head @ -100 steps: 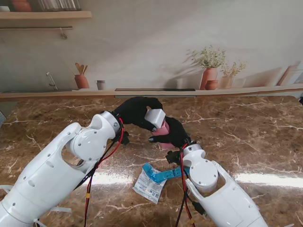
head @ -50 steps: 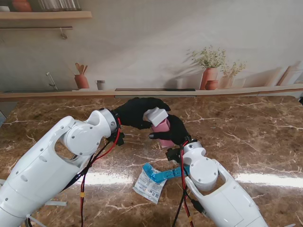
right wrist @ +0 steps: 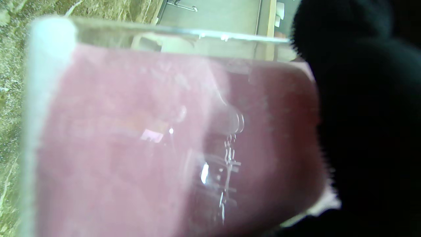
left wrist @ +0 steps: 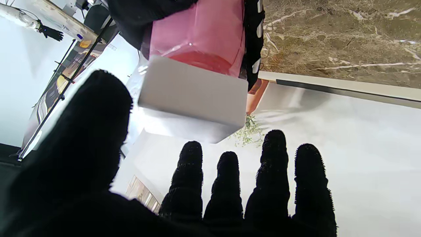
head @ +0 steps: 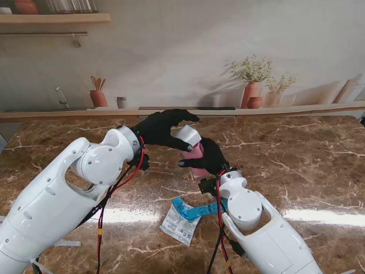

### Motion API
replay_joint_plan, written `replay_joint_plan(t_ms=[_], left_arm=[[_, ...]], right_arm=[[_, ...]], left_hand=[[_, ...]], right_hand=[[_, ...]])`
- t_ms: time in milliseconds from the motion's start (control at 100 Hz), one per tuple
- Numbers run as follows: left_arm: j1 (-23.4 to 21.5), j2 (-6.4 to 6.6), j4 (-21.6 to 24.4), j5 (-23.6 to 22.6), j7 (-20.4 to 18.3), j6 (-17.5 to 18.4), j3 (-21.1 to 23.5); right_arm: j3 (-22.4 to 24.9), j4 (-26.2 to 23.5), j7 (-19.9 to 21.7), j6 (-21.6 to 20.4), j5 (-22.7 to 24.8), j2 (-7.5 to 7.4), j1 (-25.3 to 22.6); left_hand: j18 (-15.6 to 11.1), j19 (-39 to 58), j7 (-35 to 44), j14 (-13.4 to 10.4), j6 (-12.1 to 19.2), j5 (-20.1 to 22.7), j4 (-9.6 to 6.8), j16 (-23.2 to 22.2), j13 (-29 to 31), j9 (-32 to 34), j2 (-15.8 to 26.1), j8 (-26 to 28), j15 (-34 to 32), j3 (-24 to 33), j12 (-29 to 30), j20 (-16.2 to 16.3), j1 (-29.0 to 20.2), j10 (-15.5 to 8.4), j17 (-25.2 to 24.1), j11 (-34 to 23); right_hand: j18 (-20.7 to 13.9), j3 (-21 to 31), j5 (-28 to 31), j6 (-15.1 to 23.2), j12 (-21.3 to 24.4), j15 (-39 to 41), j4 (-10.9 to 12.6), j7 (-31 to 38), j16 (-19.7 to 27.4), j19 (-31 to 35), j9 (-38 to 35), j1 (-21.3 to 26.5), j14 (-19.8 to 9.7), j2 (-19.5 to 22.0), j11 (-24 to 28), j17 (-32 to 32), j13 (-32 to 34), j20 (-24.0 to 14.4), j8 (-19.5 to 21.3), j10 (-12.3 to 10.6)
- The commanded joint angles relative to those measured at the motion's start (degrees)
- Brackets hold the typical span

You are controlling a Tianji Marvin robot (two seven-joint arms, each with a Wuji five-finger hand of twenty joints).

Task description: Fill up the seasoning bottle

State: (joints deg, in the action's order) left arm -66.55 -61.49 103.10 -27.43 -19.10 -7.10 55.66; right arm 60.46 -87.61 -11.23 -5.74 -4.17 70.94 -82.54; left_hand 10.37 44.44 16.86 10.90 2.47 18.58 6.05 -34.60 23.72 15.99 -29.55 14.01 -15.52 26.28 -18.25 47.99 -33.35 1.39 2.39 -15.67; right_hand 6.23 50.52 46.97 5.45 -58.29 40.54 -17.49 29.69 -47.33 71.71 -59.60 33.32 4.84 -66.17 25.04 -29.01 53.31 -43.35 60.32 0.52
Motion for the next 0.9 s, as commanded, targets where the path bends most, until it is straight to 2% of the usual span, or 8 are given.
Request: replay_joint_plan(t_ms=[0, 100, 270, 370, 550, 650, 850, 890], left_arm=[[0.55, 0.08, 0.53, 1.44, -2.04, 1.16, 0.19], [2.20, 1.59, 1.12, 2.87, -9.40, 2.71, 0.63], [5.42, 3.39, 1.10, 6.42, -17.97, 2.59, 0.03], [5.78, 3.40, 1.08, 5.36, -17.83, 2.39, -0.53], [5.35, 2.42, 0.26, 1.09, -12.88, 3.71, -1.35], [5.30, 1.80, -0.23, -0.39, -10.00, 3.97, -1.94], [6.16, 0.66, -1.61, -0.87, -5.57, 5.10, -3.29], [6.49, 0.48, -1.89, -0.40, -5.16, 4.80, -3.61]], right_arm=[[0.18, -0.85, 0.55, 0.19, -0.61, 0.43, -0.10], [0.36, -0.98, 0.60, 0.21, -0.62, 0.39, -0.20], [0.54, -1.09, 0.57, 0.23, -0.68, 0.38, -0.28], [0.55, -1.09, 0.59, 0.20, -0.92, 0.40, -0.32], [0.52, -1.12, 0.76, -0.18, -1.17, 0.37, -0.43], [0.49, -1.25, 0.82, -0.71, -1.10, 0.31, -0.52], [0.35, -1.82, 0.60, -1.27, -0.30, 0.22, -0.76], [0.31, -1.90, 0.56, -1.34, -0.28, 0.22, -0.79]], left_hand=[[1.28, 2.02, -0.47, 1.52, 4.60, -1.47, -2.14, -1.17, 0.35, -0.65, -1.47, 1.56, -1.28, -0.47, -0.86, 0.99, 0.04, -1.29, -0.03, 1.63], [-0.46, -2.07, -1.37, -0.01, 7.66, -3.53, -2.95, 0.34, -4.34, -5.14, -3.38, 2.56, 1.97, 10.07, 0.19, -1.42, -1.59, -3.00, -3.50, 4.53], [-3.04, -8.19, -3.79, -2.69, 7.37, -9.75, -7.37, 1.95, -8.47, -8.04, -0.23, 3.99, 4.67, 29.11, 0.35, -2.10, -5.85, -3.46, -6.22, 11.51], [-4.18, -8.34, -4.53, -3.32, 6.76, -10.43, -2.81, 1.09, -6.86, -7.75, 0.17, 6.30, 3.94, 35.76, -1.45, -0.89, -15.40, -3.47, -5.13, 10.95], [-5.65, -1.76, 3.78, -4.05, 4.43, -9.76, -1.29, -3.84, -0.23, -3.91, -1.98, 12.69, -0.90, 31.95, -5.15, 0.67, -13.34, -4.40, -1.47, 1.14], [-6.13, 4.35, 12.06, -4.07, 1.89, -6.26, 0.04, -8.49, 4.55, 1.66, -4.08, 16.33, -5.78, 27.20, -7.50, 1.16, -11.93, -4.43, 1.14, -3.97], [-3.90, 13.21, 25.94, -2.59, 3.88, 8.76, 0.69, -13.38, 14.88, 19.74, -4.75, 22.79, -12.36, 22.67, -12.67, 1.50, -8.49, -3.71, 7.59, -10.27], [-3.06, 15.13, 27.51, -1.88, 4.43, 12.45, 4.18, -13.46, 17.16, 24.00, -3.55, 22.42, -13.28, 16.32, -13.72, 1.03, -11.08, -3.04, 8.74, -10.95]], right_hand=[[-0.43, 14.38, 11.34, 13.29, -4.48, 26.05, 3.44, 23.13, -6.81, 15.46, -5.20, 15.81, -4.85, 35.33, 16.75, -3.88, 4.12, -6.14, 7.19, -7.47], [-0.43, 14.42, 11.37, 13.31, -4.48, 26.09, 3.45, 23.13, -6.83, 15.45, -5.26, 15.81, -4.87, 35.34, 16.76, -3.88, 4.21, -6.16, 7.17, -7.41], [-0.31, 14.43, 11.40, 13.27, -4.49, 26.19, 3.44, 23.15, -6.87, 15.48, -5.33, 15.77, -4.89, 35.38, 16.80, -3.88, 4.28, -6.23, 7.13, -7.40], [-0.29, 14.46, 11.46, 13.24, -4.47, 26.23, 3.46, 23.17, -6.88, 15.50, -5.35, 15.80, -4.81, 35.33, 16.78, -3.90, 4.28, -6.27, 7.11, -7.41], [-0.28, 14.47, 11.48, 13.19, -4.47, 26.32, 3.45, 23.17, -6.91, 15.54, -5.39, 15.77, -4.79, 35.32, 16.79, -3.95, 4.34, -6.33, 7.07, -7.40], [-0.29, 14.49, 11.47, 13.20, -4.46, 26.35, 3.45, 23.16, -6.92, 15.55, -5.39, 15.78, -4.75, 35.34, 16.78, -3.95, 4.34, -6.37, 7.05, -7.37], [-0.29, 14.46, 11.46, 13.30, -4.44, 26.36, 3.45, 23.12, -6.92, 15.53, -5.41, 15.75, -4.86, 35.33, 16.75, -3.96, 4.36, -6.42, 7.00, -7.35], [-0.29, 14.46, 11.47, 13.24, -4.44, 26.37, 3.45, 23.13, -6.92, 15.53, -5.42, 15.75, -4.85, 35.33, 16.76, -3.96, 4.37, -6.42, 6.99, -7.37]])
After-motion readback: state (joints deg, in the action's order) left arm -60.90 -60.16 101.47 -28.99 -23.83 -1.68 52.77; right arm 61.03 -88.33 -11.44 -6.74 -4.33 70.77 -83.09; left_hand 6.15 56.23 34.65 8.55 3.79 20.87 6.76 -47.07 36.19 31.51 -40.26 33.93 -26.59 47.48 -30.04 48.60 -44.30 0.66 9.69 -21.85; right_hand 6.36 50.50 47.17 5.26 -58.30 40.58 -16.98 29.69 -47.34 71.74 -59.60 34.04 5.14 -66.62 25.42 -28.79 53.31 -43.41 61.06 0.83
